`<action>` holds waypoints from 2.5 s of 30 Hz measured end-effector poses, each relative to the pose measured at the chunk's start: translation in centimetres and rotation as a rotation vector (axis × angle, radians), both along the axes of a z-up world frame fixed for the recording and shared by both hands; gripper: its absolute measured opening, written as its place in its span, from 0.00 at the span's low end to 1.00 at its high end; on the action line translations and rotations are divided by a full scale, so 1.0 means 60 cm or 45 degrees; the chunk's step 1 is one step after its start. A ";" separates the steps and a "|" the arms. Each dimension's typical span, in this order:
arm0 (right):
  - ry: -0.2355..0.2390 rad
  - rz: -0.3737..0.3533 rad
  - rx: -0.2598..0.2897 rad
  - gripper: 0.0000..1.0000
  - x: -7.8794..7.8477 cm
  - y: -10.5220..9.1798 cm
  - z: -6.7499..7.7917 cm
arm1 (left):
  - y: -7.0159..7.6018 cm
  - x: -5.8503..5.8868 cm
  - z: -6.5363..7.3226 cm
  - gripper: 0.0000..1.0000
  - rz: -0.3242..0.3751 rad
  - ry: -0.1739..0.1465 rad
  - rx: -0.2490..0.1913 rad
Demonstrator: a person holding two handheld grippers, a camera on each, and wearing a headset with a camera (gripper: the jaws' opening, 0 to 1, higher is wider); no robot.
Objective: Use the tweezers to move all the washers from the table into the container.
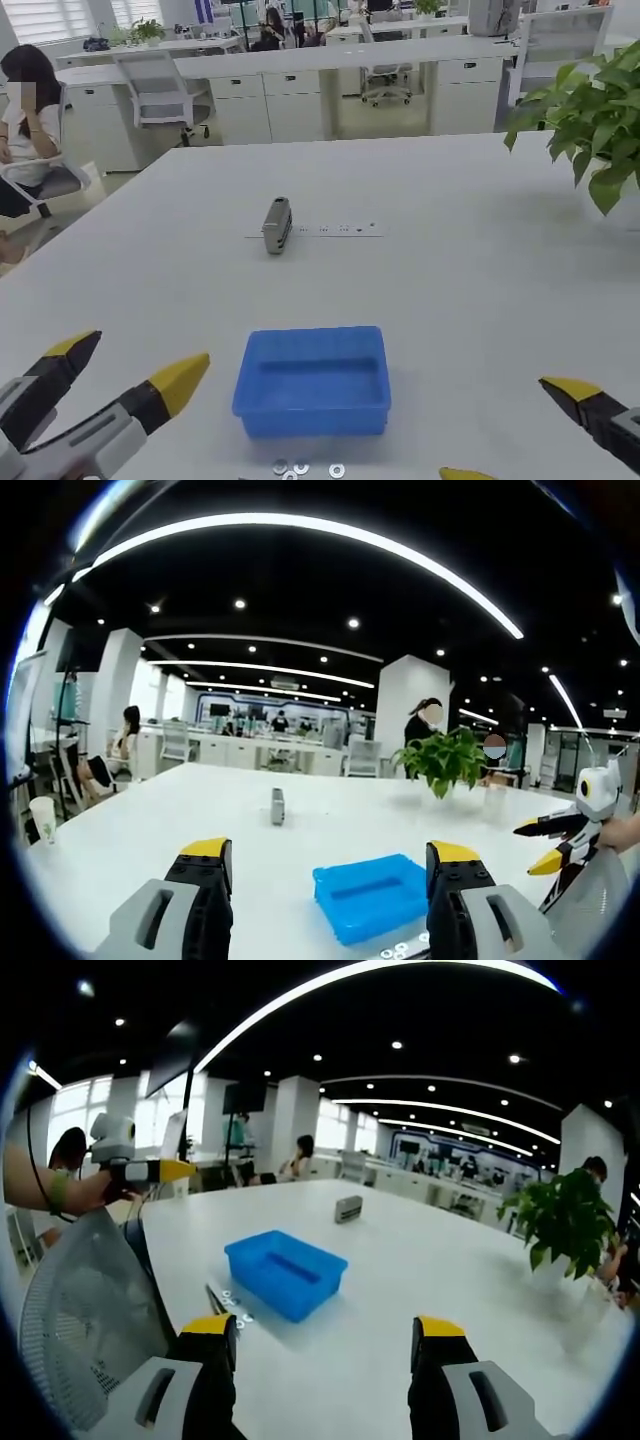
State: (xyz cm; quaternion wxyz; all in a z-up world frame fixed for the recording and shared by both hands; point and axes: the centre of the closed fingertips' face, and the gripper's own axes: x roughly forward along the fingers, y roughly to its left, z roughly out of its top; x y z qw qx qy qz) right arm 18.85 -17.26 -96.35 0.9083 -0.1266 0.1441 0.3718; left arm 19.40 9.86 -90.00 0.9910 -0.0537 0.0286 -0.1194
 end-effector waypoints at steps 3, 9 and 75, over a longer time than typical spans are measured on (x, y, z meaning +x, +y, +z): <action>0.008 -0.002 -0.005 0.69 0.000 -0.001 -0.002 | -0.001 0.000 -0.001 0.80 -0.001 0.004 0.003; 0.028 0.002 -0.019 0.69 -0.001 -0.001 -0.009 | -0.001 0.001 -0.007 0.79 0.003 0.031 0.004; 0.557 0.325 -0.205 0.22 -0.038 0.197 -0.135 | -0.113 -0.039 -0.299 0.00 -1.373 0.761 0.986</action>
